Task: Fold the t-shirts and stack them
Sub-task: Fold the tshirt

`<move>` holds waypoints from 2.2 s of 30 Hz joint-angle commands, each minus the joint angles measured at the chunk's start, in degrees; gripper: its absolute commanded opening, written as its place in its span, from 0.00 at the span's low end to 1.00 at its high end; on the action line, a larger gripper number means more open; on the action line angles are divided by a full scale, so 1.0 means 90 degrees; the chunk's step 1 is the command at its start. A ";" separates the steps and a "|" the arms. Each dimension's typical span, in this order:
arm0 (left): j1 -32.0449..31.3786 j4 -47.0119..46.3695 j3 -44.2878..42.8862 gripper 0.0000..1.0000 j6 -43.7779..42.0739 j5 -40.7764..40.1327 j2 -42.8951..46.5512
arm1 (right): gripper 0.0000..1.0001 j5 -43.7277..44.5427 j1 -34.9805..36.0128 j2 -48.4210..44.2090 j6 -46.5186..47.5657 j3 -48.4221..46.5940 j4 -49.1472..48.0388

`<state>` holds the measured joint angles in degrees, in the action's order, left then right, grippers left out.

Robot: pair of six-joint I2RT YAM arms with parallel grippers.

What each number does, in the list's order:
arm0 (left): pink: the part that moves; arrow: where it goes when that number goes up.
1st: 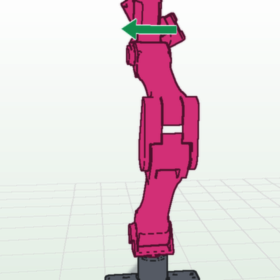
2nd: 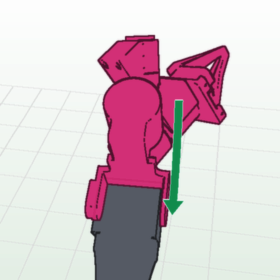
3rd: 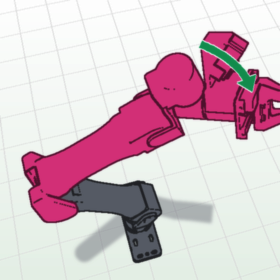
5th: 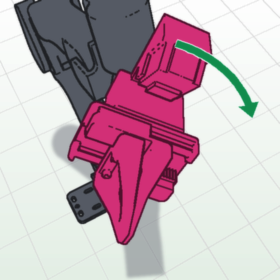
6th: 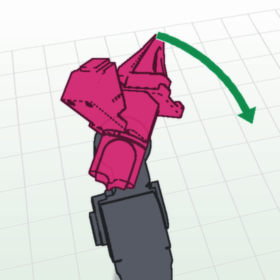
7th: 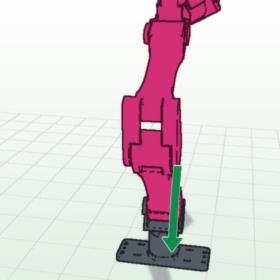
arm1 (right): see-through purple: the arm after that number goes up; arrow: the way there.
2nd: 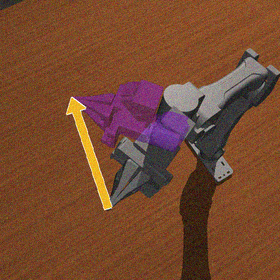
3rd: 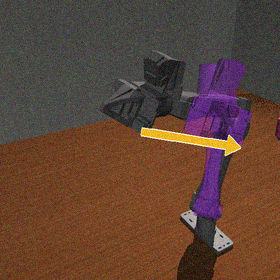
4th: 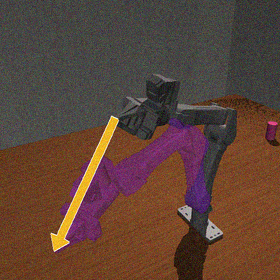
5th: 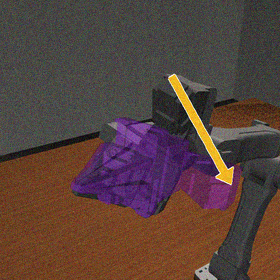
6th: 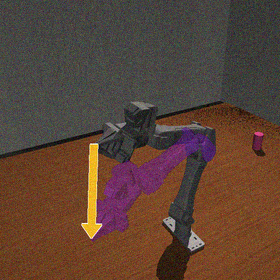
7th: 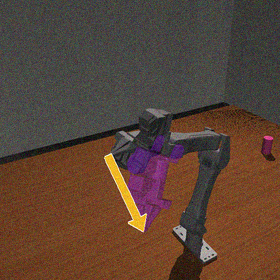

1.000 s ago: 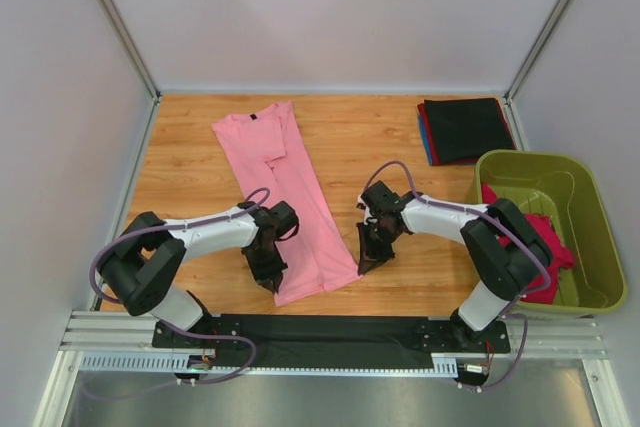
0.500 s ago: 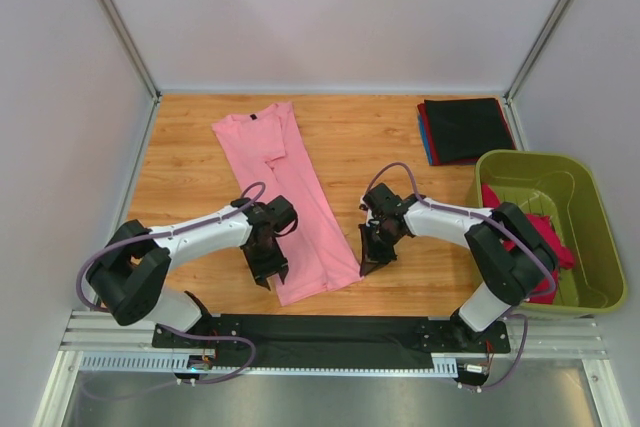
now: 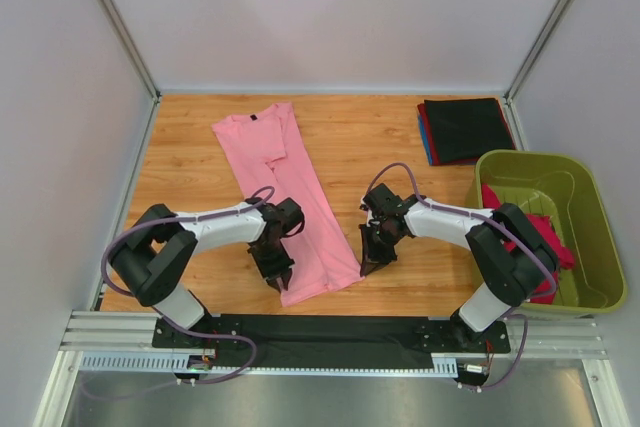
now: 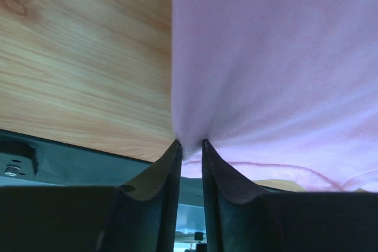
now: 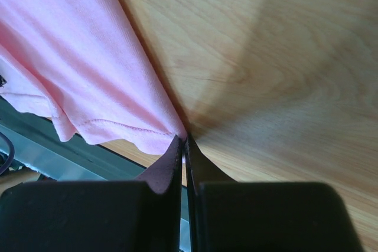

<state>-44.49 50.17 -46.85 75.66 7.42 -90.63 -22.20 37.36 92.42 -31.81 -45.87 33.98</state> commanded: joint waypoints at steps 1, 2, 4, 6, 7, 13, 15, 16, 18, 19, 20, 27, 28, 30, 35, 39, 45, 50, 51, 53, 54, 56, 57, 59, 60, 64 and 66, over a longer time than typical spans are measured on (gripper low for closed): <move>-0.0047 0.0118 -0.0068 0.26 0.0070 -0.0053 -0.0262 | 0.00 0.0493 0.0028 -0.0074 0.0009 0.0125 0.0131; -0.0057 0.0177 -0.0058 0.20 0.0070 -0.0063 -0.0310 | 0.00 0.0513 0.0028 -0.0083 0.0019 0.0126 0.0150; -0.0057 0.0265 0.0000 0.09 0.0070 -0.0102 -0.0214 | 0.00 0.0581 0.0028 -0.0093 0.0009 0.0164 0.0160; -0.0057 0.0391 0.0020 0.04 0.0060 -0.0150 -0.0087 | 0.00 0.0601 0.0018 -0.0093 0.0009 0.0184 0.0160; -0.0057 0.0440 0.0001 0.04 0.0041 -0.0228 0.0030 | 0.00 0.0611 0.0018 -0.0084 0.0009 0.0194 0.0151; -0.0057 0.0841 0.0049 0.13 -0.0018 -0.0268 0.0343 | 0.00 0.0679 0.0018 -0.0015 0.0009 0.0174 0.0180; -0.0057 0.0832 0.0224 0.14 0.0041 -0.0278 0.0441 | 0.00 0.0708 0.0018 -0.0005 0.0029 0.0155 0.0190; -0.0057 0.0803 0.0273 0.14 0.0089 -0.0268 0.0528 | 0.00 0.0708 0.0028 -0.0015 0.0029 0.0155 0.0190; -0.0047 0.0754 0.0342 0.17 0.0119 -0.0249 0.0578 | 0.00 0.0718 0.0018 0.0014 0.0019 0.0155 0.0190; -0.0057 0.0753 0.0342 0.19 0.0109 -0.0239 0.0578 | 0.00 0.0718 0.0018 0.0014 0.0038 0.0145 0.0190; -0.0047 0.0792 0.0323 0.20 0.0100 -0.0239 0.0558 | 0.00 0.0708 0.0018 0.0014 0.0029 0.0155 0.0190; -0.0057 0.1114 -0.0231 0.29 -0.0027 -0.0482 0.0665 | 0.00 0.0621 0.0009 -0.0093 0.0009 0.0135 0.0199; -0.0066 0.1192 -0.0408 0.31 -0.0066 -0.0550 0.0685 | 0.00 0.0611 0.0018 -0.0122 -0.0010 0.0135 0.0199; -0.0115 0.1300 -0.0875 0.35 -0.0164 -0.0648 0.0705 | 0.00 0.0601 0.0018 -0.0152 -0.0020 0.0135 0.0199; -0.0213 0.1047 -0.1249 0.32 -0.0135 -0.0356 0.0354 | 0.00 0.0581 0.0018 -0.0123 -0.0020 0.0106 0.0180; -0.0340 0.1066 -0.1357 0.30 -0.0174 -0.0258 -0.0144 | 0.00 0.0582 0.0018 -0.0123 -0.0001 0.0038 0.0219; -0.0447 0.0968 -0.1279 0.32 -0.0194 -0.0190 -0.0681 | 0.00 0.0581 0.0018 -0.0093 0.0038 0.0028 0.0219; -0.0477 0.0773 -0.1142 0.32 -0.0184 -0.0170 -0.0857 | 0.00 0.0630 0.0018 -0.0074 0.0107 0.0028 0.0248; -0.0477 0.0754 -0.1132 0.32 -0.0184 -0.0141 -0.0945 | 0.00 0.0630 0.0018 -0.0064 0.0117 0.0028 0.0248; -0.0486 0.0705 -0.1132 0.31 -0.0193 -0.0112 -0.1033 | 0.00 0.0630 0.0018 -0.0045 0.0127 0.0028 0.0258; -0.0486 0.0714 -0.1132 0.30 -0.0203 -0.0102 -0.1121 | 0.00 0.0630 0.0009 -0.0035 0.0127 0.0028 0.0248; -0.0525 0.0714 -0.1123 0.27 -0.0203 -0.0102 -0.1160 | 0.00 0.0650 0.0018 -0.0015 0.0146 0.0018 0.0248; -0.0535 0.0714 -0.1113 0.25 -0.0194 -0.0112 -0.1170 | 0.00 0.0650 0.0018 -0.0006 0.0146 0.0009 0.0248; -0.0535 0.0753 -0.1103 0.17 -0.0174 -0.0141 -0.1141 | 0.00 0.0650 0.0018 0.0024 0.0146 -0.0001 0.0258; -0.0535 0.0773 -0.1103 0.14 -0.0174 -0.0170 -0.1102 | 0.00 0.0659 0.0009 0.0034 0.0146 -0.0011 0.0258; -0.0545 0.1055 -0.1171 0.00 -0.0213 -0.0277 -0.1063 | 0.00 0.0669 0.0018 0.0053 0.0136 -0.0030 0.0268; -0.0535 0.1202 -0.1171 0.00 -0.0203 -0.0345 -0.0946 | 0.00 0.0699 0.0018 0.0043 0.0127 -0.0031 0.0287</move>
<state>-49.01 57.41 -57.36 74.06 5.78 -100.47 -20.86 37.43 91.88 -32.10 -45.80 34.68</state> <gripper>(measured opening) 0.006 0.010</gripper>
